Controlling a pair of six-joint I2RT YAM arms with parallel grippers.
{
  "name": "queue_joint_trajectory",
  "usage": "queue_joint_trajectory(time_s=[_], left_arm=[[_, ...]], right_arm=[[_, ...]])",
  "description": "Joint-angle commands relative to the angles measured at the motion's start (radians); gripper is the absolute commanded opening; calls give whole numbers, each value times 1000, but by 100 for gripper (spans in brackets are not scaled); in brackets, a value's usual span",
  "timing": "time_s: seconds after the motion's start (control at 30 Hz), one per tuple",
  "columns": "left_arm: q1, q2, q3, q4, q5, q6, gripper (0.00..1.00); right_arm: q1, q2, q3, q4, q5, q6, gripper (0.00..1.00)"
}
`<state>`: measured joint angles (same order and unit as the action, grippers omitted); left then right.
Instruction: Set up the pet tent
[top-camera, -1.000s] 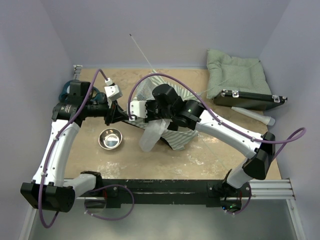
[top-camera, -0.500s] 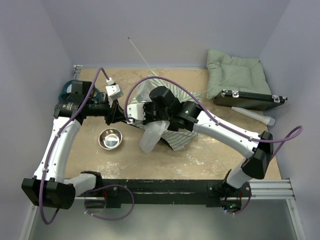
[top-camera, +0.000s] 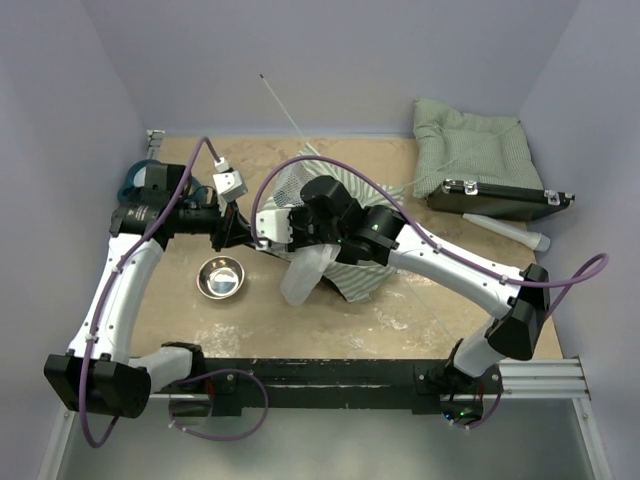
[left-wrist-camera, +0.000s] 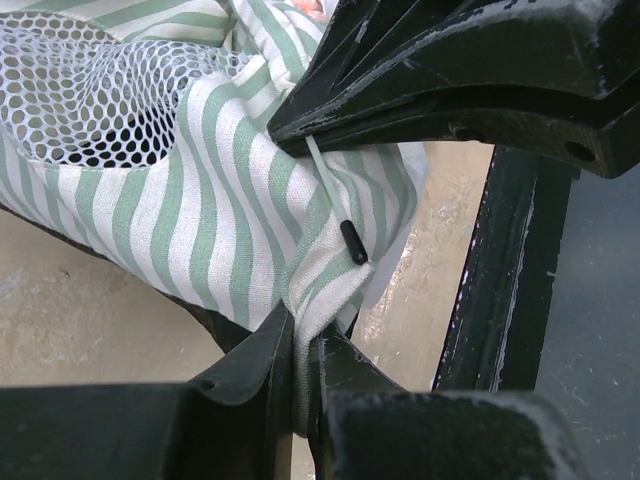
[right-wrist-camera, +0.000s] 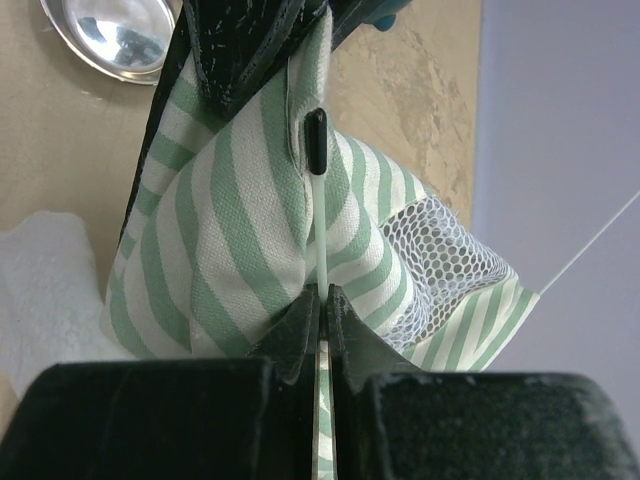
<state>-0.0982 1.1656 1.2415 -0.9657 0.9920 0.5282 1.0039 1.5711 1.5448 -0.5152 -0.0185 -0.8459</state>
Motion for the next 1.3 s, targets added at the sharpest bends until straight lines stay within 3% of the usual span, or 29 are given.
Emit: queue_joint_trajectory(time_s=[0.0,1.27], left_arm=[[11,-33,-22,58,11,16,0],[11,-96,-31,51,60,75,0]], right_arm=[[-7,-72,-17,4,-4,53,0],[-42,-23,-12,-5,-3,110,0]])
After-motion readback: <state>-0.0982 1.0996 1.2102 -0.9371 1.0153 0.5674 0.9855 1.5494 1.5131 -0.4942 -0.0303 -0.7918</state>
